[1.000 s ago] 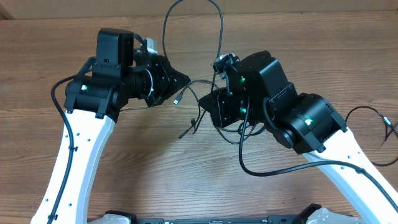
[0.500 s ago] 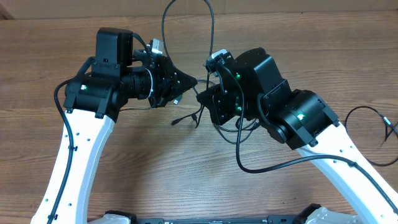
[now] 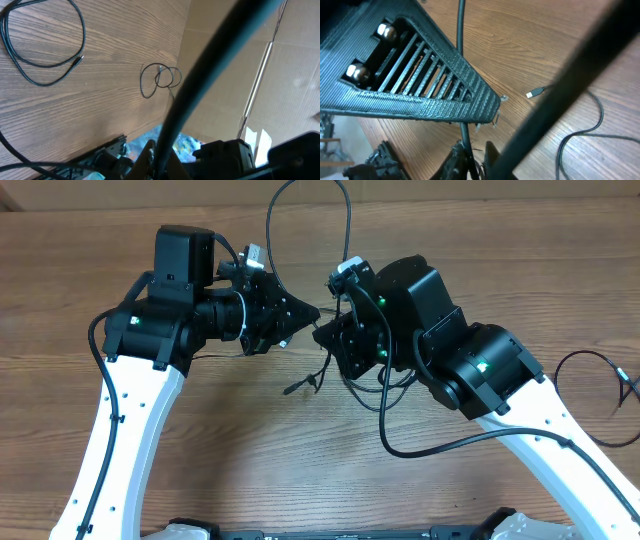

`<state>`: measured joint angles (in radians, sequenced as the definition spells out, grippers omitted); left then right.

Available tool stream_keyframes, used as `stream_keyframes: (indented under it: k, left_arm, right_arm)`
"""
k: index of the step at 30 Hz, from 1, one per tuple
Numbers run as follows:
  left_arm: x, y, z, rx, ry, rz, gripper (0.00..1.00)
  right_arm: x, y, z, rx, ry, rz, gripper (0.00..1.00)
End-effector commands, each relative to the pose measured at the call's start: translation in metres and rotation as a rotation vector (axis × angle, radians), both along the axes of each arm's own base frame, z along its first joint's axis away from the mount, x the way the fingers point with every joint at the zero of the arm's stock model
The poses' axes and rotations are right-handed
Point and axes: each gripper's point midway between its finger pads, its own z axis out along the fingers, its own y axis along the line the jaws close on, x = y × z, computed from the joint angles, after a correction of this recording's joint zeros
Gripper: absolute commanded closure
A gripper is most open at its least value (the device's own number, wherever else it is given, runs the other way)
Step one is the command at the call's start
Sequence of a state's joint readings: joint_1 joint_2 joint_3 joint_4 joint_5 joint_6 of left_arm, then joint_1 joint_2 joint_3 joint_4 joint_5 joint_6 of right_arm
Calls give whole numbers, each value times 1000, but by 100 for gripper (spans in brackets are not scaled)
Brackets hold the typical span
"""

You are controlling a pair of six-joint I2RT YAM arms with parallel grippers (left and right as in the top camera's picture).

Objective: Untangle cables
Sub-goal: 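Bring both grippers together at center holding the cable, then release the cable and pull the right gripper away to the right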

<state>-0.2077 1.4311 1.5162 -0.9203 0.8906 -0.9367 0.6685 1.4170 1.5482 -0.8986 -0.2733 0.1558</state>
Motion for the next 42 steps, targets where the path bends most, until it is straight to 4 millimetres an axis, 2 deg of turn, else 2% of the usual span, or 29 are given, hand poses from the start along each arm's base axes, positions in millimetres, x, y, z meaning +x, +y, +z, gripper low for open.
stream_keyframes:
  k: [1,5,7,8,9,11,12,15,19,22,26,36,42]
  left_arm:
    - [-5,-5,6,-36,6,-30,96]
    - [-5,-4,6,-35,5,-29,93]
    - [-4,-4,5,-27,-4,-28,86]
    - [-2,-3,3,-13,-17,-25,77]
    - [1,0,1,11,-38,-18,56]
    - [8,7,-7,87,-102,-5,7]
    - [11,12,-14,140,-128,4,1]
    - [14,38,-42,337,-121,61,0]
    - [4,81,-76,607,-28,144,0]
    - [-8,108,-91,759,41,183,0]
    - [-8,129,-95,872,44,230,0]
    - [-7,131,-95,883,42,236,0]
    - [-7,131,-95,883,42,236,0]
  right_arm:
    - [1,1,-1,-8,-10,2,96]
    - [1,1,-1,-8,-10,3,96]
    - [1,1,-1,-8,-9,2,96]
    - [1,1,-1,-10,-7,1,96]
    - [1,0,-2,-13,-4,1,96]
    - [5,-7,-6,-38,5,-52,96]
    - [10,-14,-10,-60,11,-112,96]
    - [24,-50,-23,-157,36,-353,96]
    - [25,-92,-30,-250,53,-581,96]
    - [17,-124,-22,-276,42,-731,96]
    - [2,-168,-1,-273,-14,-922,96]
    - [-32,-266,64,-327,-321,-1253,96]
    - [-38,-294,88,-333,-456,-1421,96]
